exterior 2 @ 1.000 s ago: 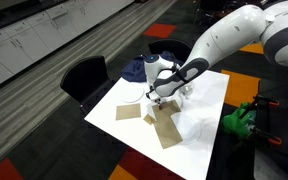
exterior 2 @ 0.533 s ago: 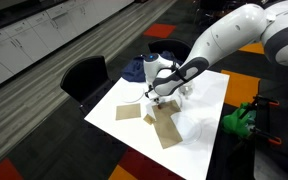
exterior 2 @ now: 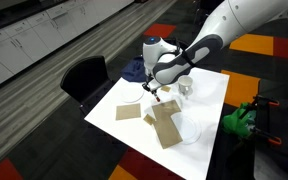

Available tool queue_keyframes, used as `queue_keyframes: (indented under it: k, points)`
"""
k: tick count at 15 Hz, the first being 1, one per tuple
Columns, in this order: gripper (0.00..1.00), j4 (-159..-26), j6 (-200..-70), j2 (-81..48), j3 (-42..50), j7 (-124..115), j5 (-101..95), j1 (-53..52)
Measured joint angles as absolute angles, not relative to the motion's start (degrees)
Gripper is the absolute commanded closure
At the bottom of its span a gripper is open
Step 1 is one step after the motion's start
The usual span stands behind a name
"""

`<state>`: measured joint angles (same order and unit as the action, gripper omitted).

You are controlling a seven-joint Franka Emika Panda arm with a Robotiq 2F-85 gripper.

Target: Put the red marker inside the white mug

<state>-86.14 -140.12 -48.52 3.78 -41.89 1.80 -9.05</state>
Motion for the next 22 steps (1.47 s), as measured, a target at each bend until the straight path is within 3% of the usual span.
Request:
queue_keyframes:
  k: [6,14,15,20,21,22]
  points:
    - [0.95,-98.6,-137.9,-35.3,3.3,-33.2,1.8,-9.2]
    - [0.95,-106.6,-125.8,-22.3,3.2,-23.2,1.6,-8.6]
    - [0.81,-107.0,-124.2,-21.3,3.2,-21.8,1.5,-8.5]
    - [0.81,-108.5,-121.5,-18.7,2.4,-18.2,1.6,-7.4]
    - [0.95,-108.6,-121.5,-18.7,2.3,-18.2,1.6,-7.4]
    - [0.95,-108.7,-121.5,-18.7,2.3,-18.2,1.6,-7.4]
